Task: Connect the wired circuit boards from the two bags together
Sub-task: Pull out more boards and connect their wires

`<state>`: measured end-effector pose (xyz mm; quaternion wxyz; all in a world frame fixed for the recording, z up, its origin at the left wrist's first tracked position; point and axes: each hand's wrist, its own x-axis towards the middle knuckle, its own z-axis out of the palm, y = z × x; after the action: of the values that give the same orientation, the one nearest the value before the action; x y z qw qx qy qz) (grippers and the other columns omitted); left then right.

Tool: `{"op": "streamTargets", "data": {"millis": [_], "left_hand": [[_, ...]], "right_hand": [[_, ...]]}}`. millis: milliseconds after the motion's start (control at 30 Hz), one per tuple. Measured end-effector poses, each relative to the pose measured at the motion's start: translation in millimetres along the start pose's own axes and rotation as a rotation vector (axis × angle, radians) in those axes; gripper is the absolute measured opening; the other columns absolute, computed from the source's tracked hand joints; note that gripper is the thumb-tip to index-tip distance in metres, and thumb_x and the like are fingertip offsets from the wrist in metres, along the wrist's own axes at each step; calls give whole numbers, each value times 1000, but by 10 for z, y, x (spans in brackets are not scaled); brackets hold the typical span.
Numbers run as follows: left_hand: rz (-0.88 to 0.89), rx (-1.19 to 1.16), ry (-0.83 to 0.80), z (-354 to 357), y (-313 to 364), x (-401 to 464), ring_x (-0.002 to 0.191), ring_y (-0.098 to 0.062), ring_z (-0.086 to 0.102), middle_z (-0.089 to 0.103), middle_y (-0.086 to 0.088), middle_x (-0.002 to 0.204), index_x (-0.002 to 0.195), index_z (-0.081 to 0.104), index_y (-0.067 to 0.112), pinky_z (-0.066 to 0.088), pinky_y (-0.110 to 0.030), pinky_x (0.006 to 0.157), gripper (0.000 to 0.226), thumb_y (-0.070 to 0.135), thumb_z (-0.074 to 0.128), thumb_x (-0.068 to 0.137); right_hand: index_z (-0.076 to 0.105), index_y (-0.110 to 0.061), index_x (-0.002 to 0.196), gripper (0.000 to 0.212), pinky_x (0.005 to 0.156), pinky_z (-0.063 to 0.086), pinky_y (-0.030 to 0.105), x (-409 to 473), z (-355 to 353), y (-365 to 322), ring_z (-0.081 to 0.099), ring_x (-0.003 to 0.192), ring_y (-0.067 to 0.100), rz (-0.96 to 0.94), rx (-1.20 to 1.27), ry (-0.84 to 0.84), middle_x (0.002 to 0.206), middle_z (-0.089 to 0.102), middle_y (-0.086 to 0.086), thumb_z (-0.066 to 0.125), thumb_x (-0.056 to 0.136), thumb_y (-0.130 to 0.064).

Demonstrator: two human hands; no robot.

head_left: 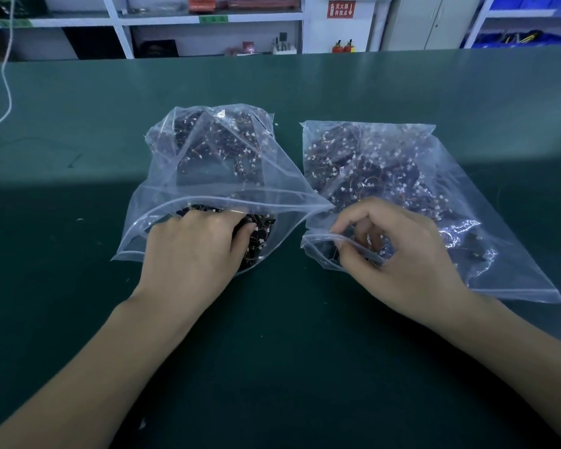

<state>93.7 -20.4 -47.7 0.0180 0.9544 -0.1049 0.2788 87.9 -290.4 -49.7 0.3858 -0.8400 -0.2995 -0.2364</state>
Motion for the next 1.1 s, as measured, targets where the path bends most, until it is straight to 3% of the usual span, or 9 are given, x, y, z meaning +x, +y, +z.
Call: {"op": "streamTargets", "data": {"millis": [133,267,400,500,667,800,933,1100], "left_hand": [[-26,4,-34,-11,-48,36,75,-36,72,73,-1,74,107,80,33,43,-37,60,25,48,61,101],[-91,24,-71,-13,-86,46,79,-33,72,70,4,74,112,77,37,41,-37,64,30,58,59,99],[-37,-95,20,-66,-68,48,70,-30,72,68,6,65,95,81,30,42,-34,62,11,40,80,92],[17,-144,91,-104,-50,40,60,-28,68,63,9,61,81,78,26,48,-33,56,12,30,89,85],[96,-214,188,-140,-19,36,60,-21,66,65,12,68,83,80,26,52,-35,48,10,26,88,88],[201,-218,272,-175,14,38,60,-17,65,69,11,72,86,81,24,49,-37,44,14,29,80,99],[258,-227,331,-229,98,11,58,-20,67,71,7,73,87,82,24,49,-40,44,26,34,69,107],[364,-320,436,-280,172,-11,53,-15,60,68,6,69,87,85,21,47,-37,42,20,31,77,102]], "right_hand": [[71,-19,98,17,67,46,18,11,-8,-17,57,67,15,-40,-23,-3,86,58,-31,77,87,-7],[72,-19,100,18,66,47,20,10,-13,-6,59,68,16,-59,-33,-14,90,60,-30,77,87,-8],[71,-22,101,22,66,47,18,2,-14,-3,59,68,15,-53,-41,-27,92,61,-29,78,87,-6],[70,-21,100,23,65,49,24,0,-13,-6,59,67,16,-59,-45,-33,94,61,-28,79,86,-6],[72,-20,104,24,65,50,27,1,-13,-3,58,67,17,-63,-40,-82,99,58,-30,84,84,-16],[70,-23,109,26,66,51,26,-3,4,-32,60,69,15,-53,-15,-84,100,63,-25,82,90,-37],[70,-24,111,18,65,50,22,-8,2,-8,62,70,14,-22,7,-64,101,67,-19,76,98,-35],[72,-20,126,37,67,52,27,4,-3,5,60,68,16,-76,39,-54,106,69,-9,83,95,-36]]}}
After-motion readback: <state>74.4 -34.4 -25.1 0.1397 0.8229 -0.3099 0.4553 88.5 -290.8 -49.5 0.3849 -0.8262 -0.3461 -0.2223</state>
